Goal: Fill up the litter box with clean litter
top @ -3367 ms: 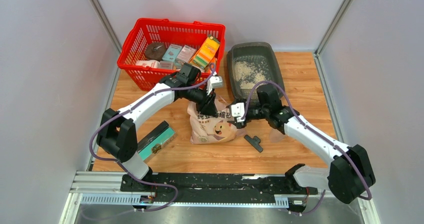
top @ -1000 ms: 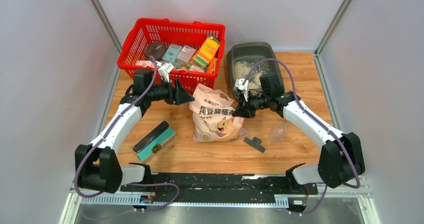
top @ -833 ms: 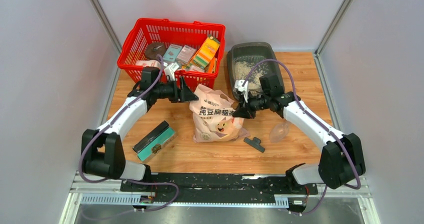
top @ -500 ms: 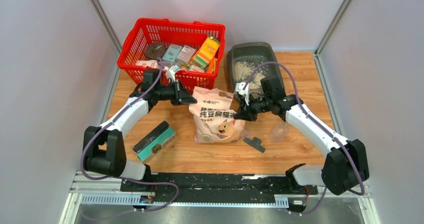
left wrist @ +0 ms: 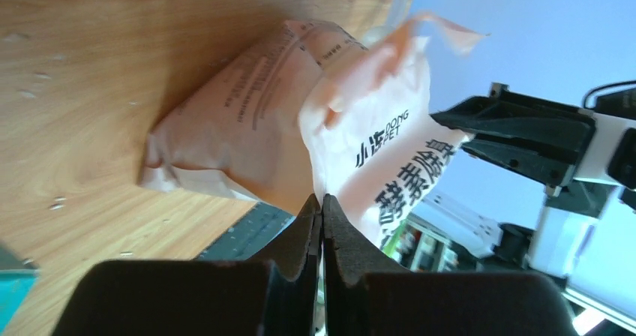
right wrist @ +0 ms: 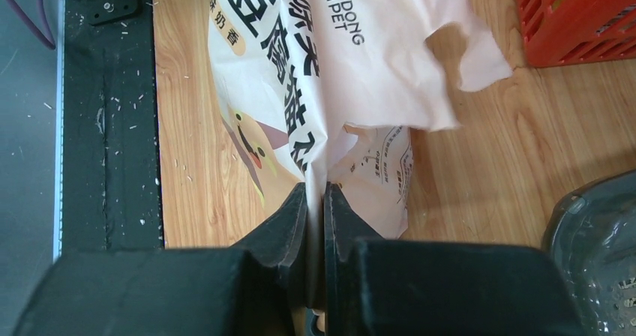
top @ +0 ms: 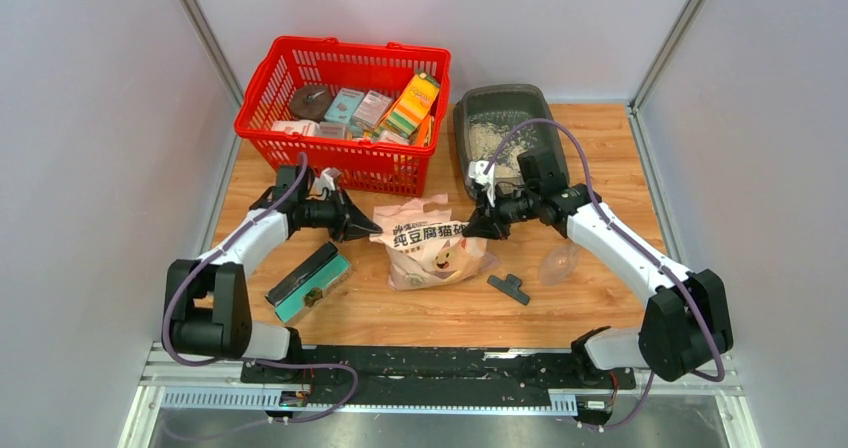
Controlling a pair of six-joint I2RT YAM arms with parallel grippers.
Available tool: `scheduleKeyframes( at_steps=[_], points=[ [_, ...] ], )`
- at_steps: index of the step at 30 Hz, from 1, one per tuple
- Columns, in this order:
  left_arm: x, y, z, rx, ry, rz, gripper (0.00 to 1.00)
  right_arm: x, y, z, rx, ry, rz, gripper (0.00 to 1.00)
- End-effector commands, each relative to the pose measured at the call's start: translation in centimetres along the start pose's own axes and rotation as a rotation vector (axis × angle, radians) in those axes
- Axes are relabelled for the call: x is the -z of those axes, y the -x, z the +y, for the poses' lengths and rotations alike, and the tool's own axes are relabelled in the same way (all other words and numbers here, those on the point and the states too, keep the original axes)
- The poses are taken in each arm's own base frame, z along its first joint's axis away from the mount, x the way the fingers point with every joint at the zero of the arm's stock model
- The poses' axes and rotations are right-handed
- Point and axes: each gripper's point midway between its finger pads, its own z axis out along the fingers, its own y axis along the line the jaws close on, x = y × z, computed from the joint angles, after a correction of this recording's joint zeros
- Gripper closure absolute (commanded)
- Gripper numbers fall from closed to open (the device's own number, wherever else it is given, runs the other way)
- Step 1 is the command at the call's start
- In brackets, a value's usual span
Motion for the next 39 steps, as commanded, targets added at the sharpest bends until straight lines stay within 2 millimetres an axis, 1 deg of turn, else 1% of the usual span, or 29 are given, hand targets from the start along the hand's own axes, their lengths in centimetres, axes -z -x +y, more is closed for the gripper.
scheduleKeyframes(
  at_steps=[1, 2, 3, 5, 6, 8, 9, 10, 11, 12, 13, 14, 15, 16, 17, 18, 19, 20, 22, 23, 24, 26, 28, 29, 30, 34, 37, 38, 39],
  points=[
    [2.9, 3.2, 0.0, -0.121, 0.084, -0.179, 0.82, 1.1, 3.8, 0.2, 0.055, 0.035, -0.083, 1.00],
    [3.4, 3.3, -1.1, -0.198, 0.057, -0.185, 0.80, 1.1, 3.8, 0.3, 0.056, 0.037, -0.082, 1.00],
    [4.8, 3.7, -3.3, -0.338, -0.003, -0.187, 0.76, 1.1, 3.8, 0.4, 0.057, 0.040, -0.082, 1.00],
    [5.7, 1.6, -4.4, -0.400, -0.035, -0.108, 0.57, 1.1, 3.8, 0.3, 0.058, 0.040, -0.082, 1.00],
    [6.5, 0.3, -5.1, -0.479, -0.042, -0.064, 0.57, 1.1, 3.8, 0.3, 0.058, 0.042, -0.082, 1.00],
    [7.6, -0.9, -6.0, -0.593, -0.054, -0.055, 0.49, 1.0, 3.7, 0.2, 0.058, 0.043, -0.079, 1.00],
    [7.9, -1.7, -5.8, -0.695, -0.049, -0.038, 0.48, 1.0, 3.8, 0.2, 0.062, 0.045, -0.082, 1.00],
    [8.1, -2.0, -5.8, -0.760, -0.041, -0.044, 0.48, 0.9, 3.8, 0.1, 0.062, 0.045, -0.082, 1.00],
    [8.6, -2.6, -6.2, -0.859, -0.037, -0.062, 0.41, 0.9, 3.9, 0.1, 0.062, 0.045, -0.082, 1.00],
    [8.8, -2.0, -5.7, -0.997, 0.006, -0.085, 0.40, 0.9, 4.0, 0.1, 0.063, 0.045, -0.083, 1.00],
    [8.0, -3.1, -6.3, -1.111, 0.000, -0.050, 0.40, 0.9, 3.9, -0.1, 0.063, 0.044, -0.082, 1.00],
    [8.0, -3.6, -6.9, -1.221, 0.005, -0.062, 0.37, 0.8, 4.0, -0.1, 0.061, 0.047, -0.082, 1.00],
    [7.7, -3.1, -7.3, -1.395, 0.033, -0.071, 0.36, 0.8, 4.0, -0.1, 0.060, 0.047, -0.083, 1.00],
    [6.6, -4.3, -7.9, -1.521, 0.015, -0.031, 0.34, 0.8, 4.0, -0.1, 0.058, 0.048, -0.083, 1.00],
    [6.0, -4.3, -8.4, -1.620, 0.025, -0.029, 0.32, 0.8, 4.2, -0.1, 0.060, 0.050, -0.086, 1.00],
    [5.5, -3.2, -9.2, -1.759, 0.057, -0.060, 0.32, 0.8, 4.1, -0.1, 0.060, 0.051, -0.085, 1.00],
    [5.0, -2.8, -9.7, -1.810, 0.058, -0.067, 0.31, 0.8, 4.2, -0.1, 0.062, 0.050, -0.086, 1.00],
    [3.7, -2.7, -10.3, -1.848, 0.038, -0.044, 0.30, 0.8, 4.1, -0.1, 0.062, 0.052, -0.086, 1.00],
    [2.4, -2.3, -11.3, -1.902, 0.005, -0.011, 0.30, 0.8, 4.1, 0.0, 0.064, 0.057, -0.089, 1.00],
    [1.3, -2.0, -12.0, -1.910, -0.023, 0.028, 0.30, 0.7, 4.0, 0.1, 0.060, 0.059, -0.088, 1.00],
    [0.7, -2.6, -12.0, -1.922, -0.064, 0.078, 0.30, 0.7, 3.9, 0.2, 0.058, 0.063, -0.087, 1.00],
    [-0.7, -2.3, -12.3, -1.929, -0.096, 0.122, 0.30, 0.7, 3.9, 0.1, 0.060, 0.062, -0.090, 1.00],
    [-1.7, -3.1, -12.2, -1.938, -0.143, 0.165, 0.30, 0.6, 3.9, 0.1, 0.053, 0.062, -0.091, 1.00],
    [-2.5, -3.1, -12.1, -1.945, -0.160, 0.196, 0.30, 0.6, 3.9, 0.1, 0.054, 0.061, -0.092, 1.00],
    [-2.7, -3.8, -11.8, -1.931, -0.179, 0.234, 0.30, 0.6, 3.9, 0.0, 0.053, 0.059, -0.093, 1.00],
    [-4.0, -4.9, -10.5, -1.868, -0.220, 0.330, 0.32, 0.7, 3.9, -0.1, 0.050, 0.052, -0.095, 1.00],
    [-5.0, -4.8, -8.9, -1.824, -0.193, 0.389, 0.35, 0.7, 3.9, -0.2, 0.039, 0.046, -0.098, 1.00],
    [-5.5, -4.6, -8.4, -1.822, -0.192, 0.414, 0.39, 0.8, 3.8, -0.3, 0.029, 0.043, -0.099, 1.00],
    [-5.2, -4.9, -7.5, -1.795, -0.174, 0.464, 0.40, 0.8, 3.8, -0.3, 0.022, 0.041, -0.100, 1.00]
  ],
)
